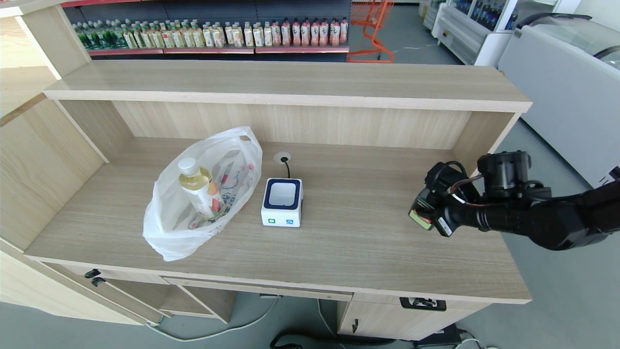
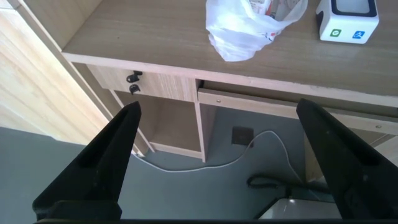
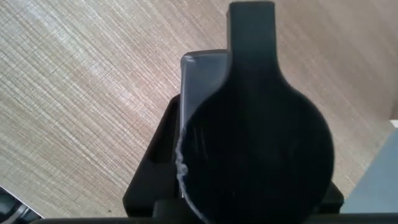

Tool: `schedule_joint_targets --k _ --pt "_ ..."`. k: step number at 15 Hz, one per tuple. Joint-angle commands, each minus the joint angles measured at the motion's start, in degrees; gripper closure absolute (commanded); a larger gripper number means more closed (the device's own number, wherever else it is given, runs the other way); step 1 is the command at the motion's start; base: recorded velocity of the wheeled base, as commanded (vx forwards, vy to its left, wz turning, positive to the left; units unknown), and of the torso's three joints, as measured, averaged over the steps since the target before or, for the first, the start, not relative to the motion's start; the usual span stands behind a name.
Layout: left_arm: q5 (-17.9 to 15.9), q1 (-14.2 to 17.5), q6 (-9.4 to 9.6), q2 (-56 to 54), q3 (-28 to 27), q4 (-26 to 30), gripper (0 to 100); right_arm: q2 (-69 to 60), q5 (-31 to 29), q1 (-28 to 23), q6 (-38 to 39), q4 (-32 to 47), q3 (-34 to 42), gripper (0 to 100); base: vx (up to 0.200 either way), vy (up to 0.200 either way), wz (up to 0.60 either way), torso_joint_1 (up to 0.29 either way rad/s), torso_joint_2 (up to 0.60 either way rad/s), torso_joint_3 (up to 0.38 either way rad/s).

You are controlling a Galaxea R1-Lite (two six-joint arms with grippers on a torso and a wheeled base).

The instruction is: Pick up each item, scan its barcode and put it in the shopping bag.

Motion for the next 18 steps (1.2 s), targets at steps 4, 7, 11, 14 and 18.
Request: schedule_joint_targets --k 4,7,11,14,18 --pt "0.03 0.01 0.00 0.09 0.00 0.00 0 -25.28 9.42 -4.89 -25.76 -15.15 24.73 100 0.000 0.000 0.00 0.000 0.00 0.000" --pt "0.03 0.01 0.00 0.09 0.00 0.00 0 -25.19 34.56 -4.80 -63.21 -13.30 24.38 100 0.000 0.000 0.00 0.000 0.00 0.000" --pt "0.03 0.01 0.00 0.09 0.00 0.00 0 -25.72 46.69 -0.32 -109.35 12.71 23.94 100 0.000 0.000 0.00 0.000 0.00 0.000" --pt "0.03 0.01 0.00 0.00 0.00 0.00 0 -26.95 46.87 5.04 -128.24 28.44 22.88 100 0.000 0.000 0.00 0.000 0.00 0.000" --pt "0.03 0.01 0.00 0.09 0.00 0.00 0 -25.63 50.03 14.62 -128.98 26.07 21.48 100 0.000 0.000 0.00 0.000 0.00 0.000"
